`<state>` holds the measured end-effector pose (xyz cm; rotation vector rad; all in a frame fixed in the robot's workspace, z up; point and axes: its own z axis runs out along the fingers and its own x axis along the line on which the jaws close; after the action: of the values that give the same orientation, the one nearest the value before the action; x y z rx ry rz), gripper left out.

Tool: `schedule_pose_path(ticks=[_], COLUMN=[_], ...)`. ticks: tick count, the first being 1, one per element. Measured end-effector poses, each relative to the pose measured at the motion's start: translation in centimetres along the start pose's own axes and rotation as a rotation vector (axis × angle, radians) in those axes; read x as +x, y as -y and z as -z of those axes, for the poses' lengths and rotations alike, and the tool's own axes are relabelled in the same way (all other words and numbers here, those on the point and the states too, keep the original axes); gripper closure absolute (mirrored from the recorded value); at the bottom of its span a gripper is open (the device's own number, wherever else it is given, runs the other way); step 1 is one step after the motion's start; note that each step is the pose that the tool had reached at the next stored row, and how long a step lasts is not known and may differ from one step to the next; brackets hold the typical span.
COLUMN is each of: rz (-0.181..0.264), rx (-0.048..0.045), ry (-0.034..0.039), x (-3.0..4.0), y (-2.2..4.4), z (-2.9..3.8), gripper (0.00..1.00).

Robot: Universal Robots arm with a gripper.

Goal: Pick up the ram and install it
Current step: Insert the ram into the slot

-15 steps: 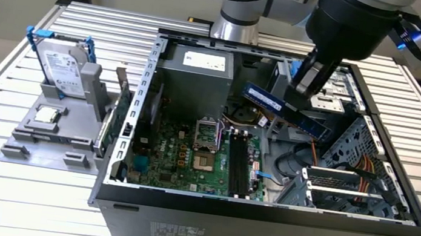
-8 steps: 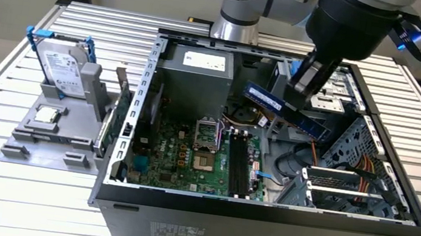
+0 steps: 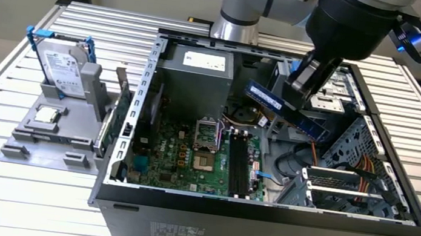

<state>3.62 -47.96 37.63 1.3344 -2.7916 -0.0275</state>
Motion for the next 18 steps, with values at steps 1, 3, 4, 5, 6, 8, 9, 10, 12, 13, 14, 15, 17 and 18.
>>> schedule_pose_path(ticks=[1,3,4,5,6,8,9,10,12,13,14,15,17,18], rz=[-0.006,-0.017,-0.022,-0.028,-0.033,-0.044,-0.049,-0.055,-0.065,-0.071,-0.077,-0.082,-0.092,-0.098], rx=[-0.0002,-0.0006,-0.0008,-0.0010,-0.0012,-0.0016,-0.0018,-0.0019,-0.0023,-0.0025,-0.0027,-0.0029,-0.0032,-0.0034], ry=[0.0002,0.0006,0.0009,0.0010,0.0012,0.0016,0.0018,0.0020,0.0024,0.0025,0.0028,0.0030,0.0033,0.0035], x=[0.00,0.00,0.00,0.00,0.00,0.00,0.00,0.00,0.00,0.00,0.00,0.00,0.00,0.00], y=[0.00,0.00,0.00,0.00,0.00,0.00,0.00,0.00,0.00,0.00,0.00,0.00,0.00,0.00], z=[0.00,0.00,0.00,0.00,0.00,0.00,0.00,0.00,0.00,0.00,0.00,0.00,0.00,0.00], gripper=[1.00,1.00,1.00,1.00,1.00,1.00,1.00,1.00,1.00,1.00,1.00,1.00,1.00,1.00])
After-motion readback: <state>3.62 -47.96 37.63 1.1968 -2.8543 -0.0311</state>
